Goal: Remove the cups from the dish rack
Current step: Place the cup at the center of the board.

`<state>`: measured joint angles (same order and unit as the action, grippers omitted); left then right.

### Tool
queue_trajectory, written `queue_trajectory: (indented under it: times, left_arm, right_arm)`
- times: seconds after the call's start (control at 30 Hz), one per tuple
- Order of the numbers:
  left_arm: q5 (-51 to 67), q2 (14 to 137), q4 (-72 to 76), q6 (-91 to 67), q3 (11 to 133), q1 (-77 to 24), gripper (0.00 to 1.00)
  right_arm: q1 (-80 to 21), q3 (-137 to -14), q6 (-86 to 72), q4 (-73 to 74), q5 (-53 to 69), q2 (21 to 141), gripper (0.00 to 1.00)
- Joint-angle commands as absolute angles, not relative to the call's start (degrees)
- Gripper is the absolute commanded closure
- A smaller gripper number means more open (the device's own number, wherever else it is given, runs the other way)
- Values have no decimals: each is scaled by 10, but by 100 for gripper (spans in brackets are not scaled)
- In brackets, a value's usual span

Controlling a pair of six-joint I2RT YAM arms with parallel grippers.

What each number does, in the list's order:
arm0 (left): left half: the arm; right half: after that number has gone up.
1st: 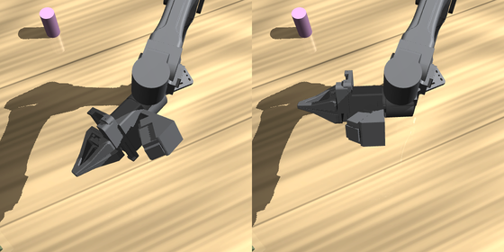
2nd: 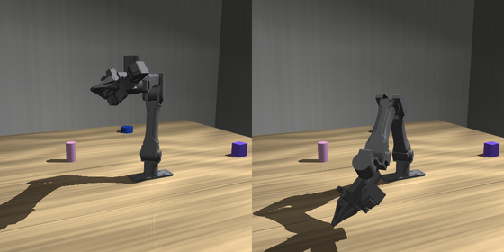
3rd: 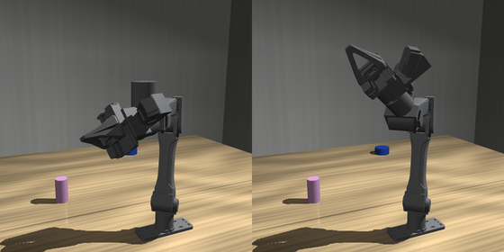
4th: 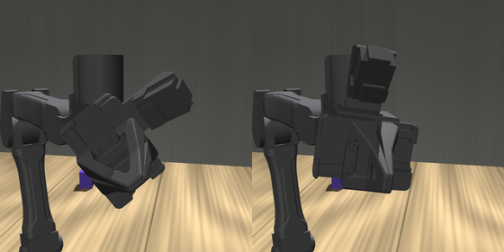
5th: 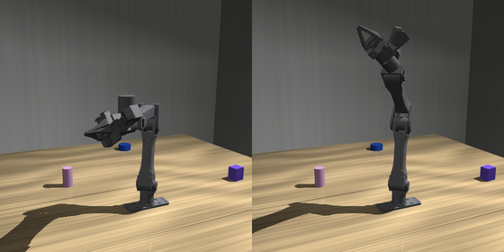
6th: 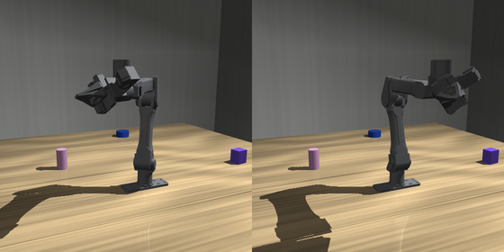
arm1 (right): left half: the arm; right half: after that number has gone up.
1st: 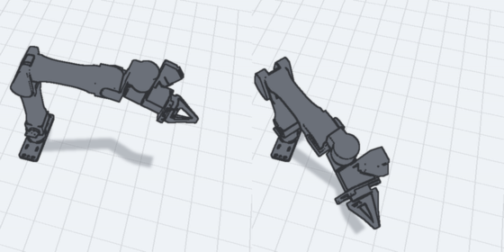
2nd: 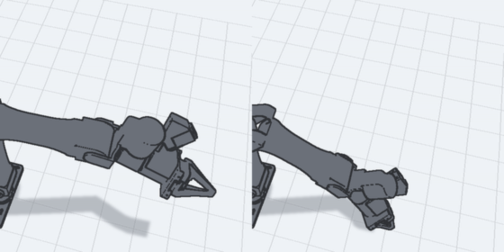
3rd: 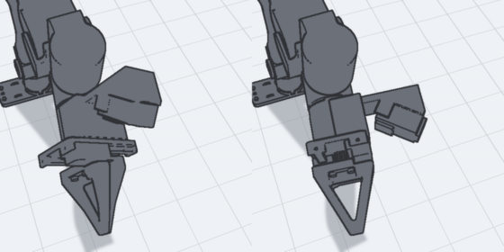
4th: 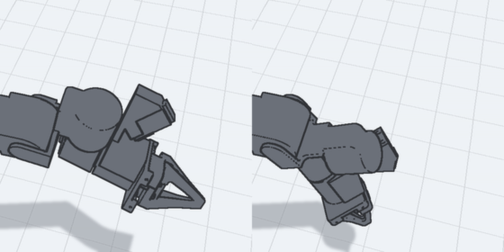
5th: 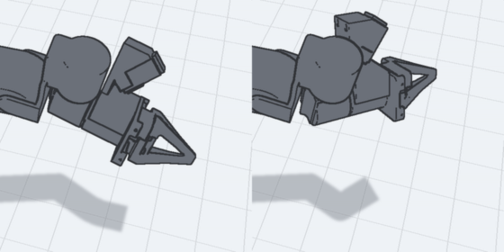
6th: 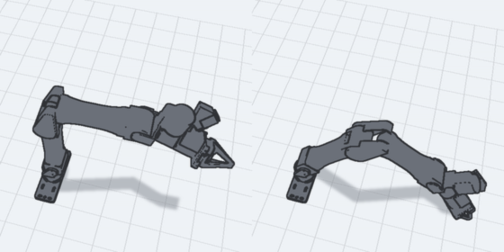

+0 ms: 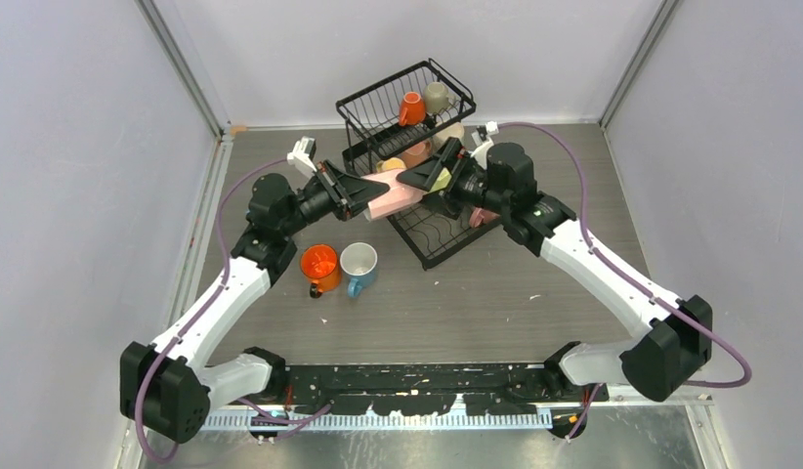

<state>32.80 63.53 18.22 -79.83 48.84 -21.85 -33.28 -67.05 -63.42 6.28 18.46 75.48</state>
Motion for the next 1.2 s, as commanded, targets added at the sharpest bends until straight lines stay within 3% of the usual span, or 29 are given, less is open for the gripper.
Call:
queue_trajectory:
  times: [0.0, 0.17, 0.53, 0.9, 1.17]
  left_arm:
    - [310, 598, 186, -754, 538, -215, 100]
    - [310, 600, 128, -721, 562, -215, 100]
    - [324, 638, -226, -500, 701, -240, 100]
    - [139, 729, -485, -327, 834, -388, 100]
    - [20, 828, -565, -261, 893, -486, 100]
  right_arm:
    - [-332, -708, -580, 111, 140, 714, 0]
    - [-333, -712, -555, 158, 110, 693, 0]
    - [-330, -749, -475, 303, -32, 655, 0]
    - [-250, -736, -463, 339, -8, 662, 0]
    - [-228, -713, -465, 343, -8, 639, 0]
